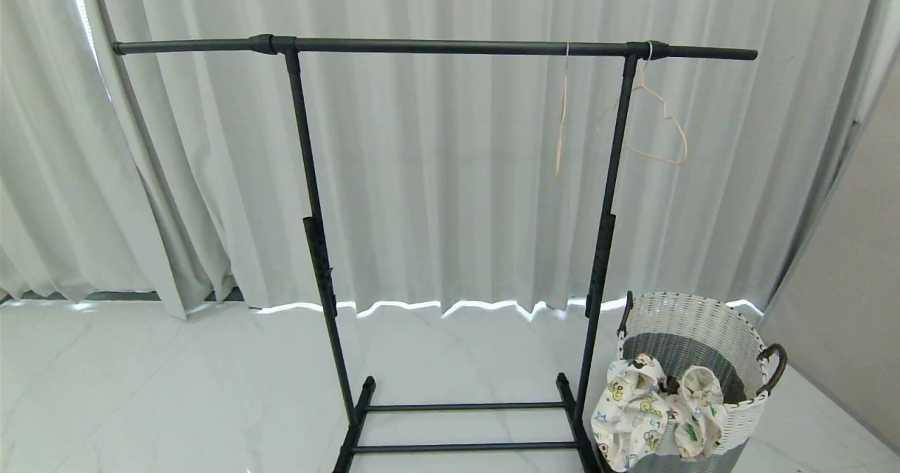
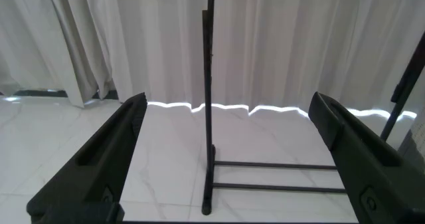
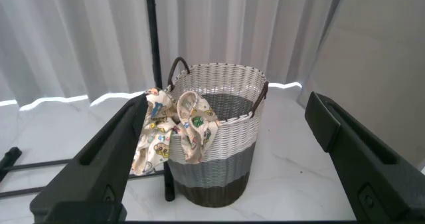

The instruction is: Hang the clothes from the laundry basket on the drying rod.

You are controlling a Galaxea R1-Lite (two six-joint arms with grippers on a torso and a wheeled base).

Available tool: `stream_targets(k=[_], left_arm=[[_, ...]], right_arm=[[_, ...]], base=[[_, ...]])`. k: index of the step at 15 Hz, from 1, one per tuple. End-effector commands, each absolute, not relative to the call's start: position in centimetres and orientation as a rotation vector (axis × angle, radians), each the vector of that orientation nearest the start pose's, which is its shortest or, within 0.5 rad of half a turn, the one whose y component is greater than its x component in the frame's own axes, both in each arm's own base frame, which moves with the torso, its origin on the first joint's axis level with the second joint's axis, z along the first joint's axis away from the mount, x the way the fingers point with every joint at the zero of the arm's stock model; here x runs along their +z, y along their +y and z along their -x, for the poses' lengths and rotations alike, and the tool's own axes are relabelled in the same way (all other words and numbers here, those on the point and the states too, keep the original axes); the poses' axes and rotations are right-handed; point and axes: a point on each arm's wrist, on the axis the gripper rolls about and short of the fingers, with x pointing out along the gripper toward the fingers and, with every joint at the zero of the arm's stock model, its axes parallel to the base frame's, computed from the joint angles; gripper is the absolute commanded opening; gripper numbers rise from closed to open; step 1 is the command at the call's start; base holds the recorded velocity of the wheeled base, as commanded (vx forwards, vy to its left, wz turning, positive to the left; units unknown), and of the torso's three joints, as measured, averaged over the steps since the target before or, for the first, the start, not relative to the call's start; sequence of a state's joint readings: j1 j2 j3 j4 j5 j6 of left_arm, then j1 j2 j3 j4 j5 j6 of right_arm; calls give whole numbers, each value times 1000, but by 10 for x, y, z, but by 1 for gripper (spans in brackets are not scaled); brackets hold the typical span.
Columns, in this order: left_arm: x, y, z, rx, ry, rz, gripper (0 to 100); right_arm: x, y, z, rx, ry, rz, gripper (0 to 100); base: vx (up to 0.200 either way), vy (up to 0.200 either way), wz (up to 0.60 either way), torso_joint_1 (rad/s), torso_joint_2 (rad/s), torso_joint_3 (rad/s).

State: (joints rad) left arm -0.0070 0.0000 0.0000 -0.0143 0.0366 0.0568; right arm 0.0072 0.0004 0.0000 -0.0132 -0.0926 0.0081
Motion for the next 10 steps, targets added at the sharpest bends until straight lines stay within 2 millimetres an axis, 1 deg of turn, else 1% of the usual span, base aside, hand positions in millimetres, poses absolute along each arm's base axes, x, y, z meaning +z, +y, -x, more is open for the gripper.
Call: stream_targets(k=[1,5,10], left_arm=[[77,1,23,30,-13,-60,100],[77,1,23,31,-13,-38,100],[77,1,23,31,-13,-40,100]], right_arm=[[77,-2,23,-84,-15,-18,100],[77,-2,23,-86,-16,-44,100],[77,-2,23,-84,-15,-31,100]], base=[[0,0,0,0,0,0],[200,0,0,2,6,2],[200,0,0,2,4,-1]])
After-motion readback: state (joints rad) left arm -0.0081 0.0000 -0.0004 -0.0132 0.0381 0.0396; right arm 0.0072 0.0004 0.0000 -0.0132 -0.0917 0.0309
